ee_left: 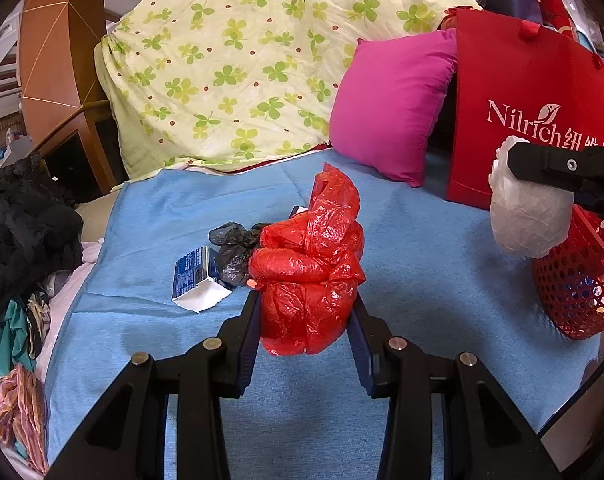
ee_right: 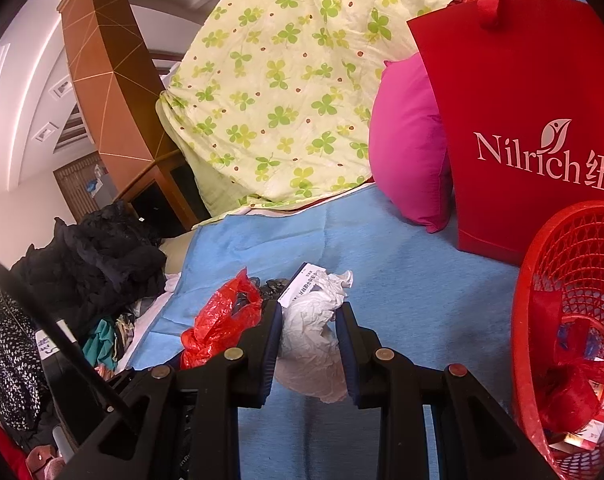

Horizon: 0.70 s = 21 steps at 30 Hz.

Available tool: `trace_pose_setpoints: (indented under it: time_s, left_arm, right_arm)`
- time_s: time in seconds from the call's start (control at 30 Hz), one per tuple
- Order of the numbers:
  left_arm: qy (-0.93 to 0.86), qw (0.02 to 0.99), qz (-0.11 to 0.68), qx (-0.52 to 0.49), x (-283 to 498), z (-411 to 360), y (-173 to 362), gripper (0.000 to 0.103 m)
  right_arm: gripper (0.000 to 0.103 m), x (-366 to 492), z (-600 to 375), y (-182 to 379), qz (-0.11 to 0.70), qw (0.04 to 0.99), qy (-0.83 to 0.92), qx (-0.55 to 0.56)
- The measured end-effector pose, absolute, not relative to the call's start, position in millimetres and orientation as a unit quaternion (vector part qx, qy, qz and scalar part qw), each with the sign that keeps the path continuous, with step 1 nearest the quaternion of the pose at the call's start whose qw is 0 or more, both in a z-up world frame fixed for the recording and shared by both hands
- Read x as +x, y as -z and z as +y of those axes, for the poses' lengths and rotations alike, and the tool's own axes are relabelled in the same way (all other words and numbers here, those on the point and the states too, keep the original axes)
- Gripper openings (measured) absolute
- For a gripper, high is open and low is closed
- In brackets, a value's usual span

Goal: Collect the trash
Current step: 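Carry the red bag and white tissue in both tools over the red mesh basket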

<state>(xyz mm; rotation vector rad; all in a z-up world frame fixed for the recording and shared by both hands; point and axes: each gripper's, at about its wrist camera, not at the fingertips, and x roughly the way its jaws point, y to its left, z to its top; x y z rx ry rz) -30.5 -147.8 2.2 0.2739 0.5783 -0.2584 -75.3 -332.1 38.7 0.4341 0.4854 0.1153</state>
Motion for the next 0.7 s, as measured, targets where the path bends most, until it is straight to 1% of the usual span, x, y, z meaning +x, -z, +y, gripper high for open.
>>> trace_pose_setpoints:
  time_s: [0.7]
  left_arm:
    - [0.140, 0.942, 0.273, 0.137, -36.6, -143.1, -6.0, 0.043]
  right_arm:
    - [0.030, -77.7, -335.2, -41.1, 0.231, 0.948, -0.055, 0.211]
